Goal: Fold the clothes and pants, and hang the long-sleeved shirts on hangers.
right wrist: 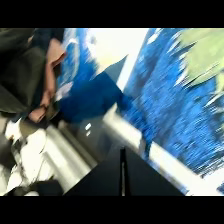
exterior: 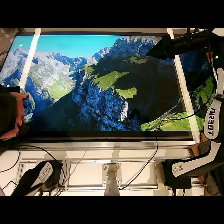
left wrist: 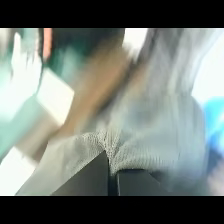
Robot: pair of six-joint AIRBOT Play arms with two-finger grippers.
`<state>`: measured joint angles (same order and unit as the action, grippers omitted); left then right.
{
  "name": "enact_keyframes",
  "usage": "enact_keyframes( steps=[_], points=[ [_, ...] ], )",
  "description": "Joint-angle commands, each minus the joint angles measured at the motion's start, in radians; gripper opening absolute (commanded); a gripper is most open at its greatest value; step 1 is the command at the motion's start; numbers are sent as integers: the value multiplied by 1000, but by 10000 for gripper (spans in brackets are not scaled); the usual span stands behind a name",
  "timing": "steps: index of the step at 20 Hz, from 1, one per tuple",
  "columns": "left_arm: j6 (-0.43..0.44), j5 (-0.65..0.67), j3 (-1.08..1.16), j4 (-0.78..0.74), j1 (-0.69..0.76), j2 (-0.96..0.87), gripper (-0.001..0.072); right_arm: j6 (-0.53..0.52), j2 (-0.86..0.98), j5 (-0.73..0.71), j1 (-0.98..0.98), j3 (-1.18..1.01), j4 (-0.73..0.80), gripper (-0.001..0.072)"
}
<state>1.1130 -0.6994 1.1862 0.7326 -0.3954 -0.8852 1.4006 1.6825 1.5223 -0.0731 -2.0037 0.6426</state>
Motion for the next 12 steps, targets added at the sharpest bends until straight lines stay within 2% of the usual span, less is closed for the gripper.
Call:
enact_keyframes(
  steps=[1,2,3,7,9,12],
  points=[
    [-284,449,72,142,121,152,4,13,0,-149,-2,-1,57,36],
    [-348,595,72,222,175,164,4,31,-5,-212,-10,-1,61,36],
    [-382,683,72,272,234,162,3,43,-13,-275,-22,-2,66,36],
    [-412,692,72,373,558,68,4,118,-74,-451,-142,-32,100,35],
    [-412,772,83,377,737,-26,3,137,-116,-464,-220,-32,132,36],
    [-422,773,179,376,978,-211,3,164,-156,-434,-329,-32,203,36]
  ],
)
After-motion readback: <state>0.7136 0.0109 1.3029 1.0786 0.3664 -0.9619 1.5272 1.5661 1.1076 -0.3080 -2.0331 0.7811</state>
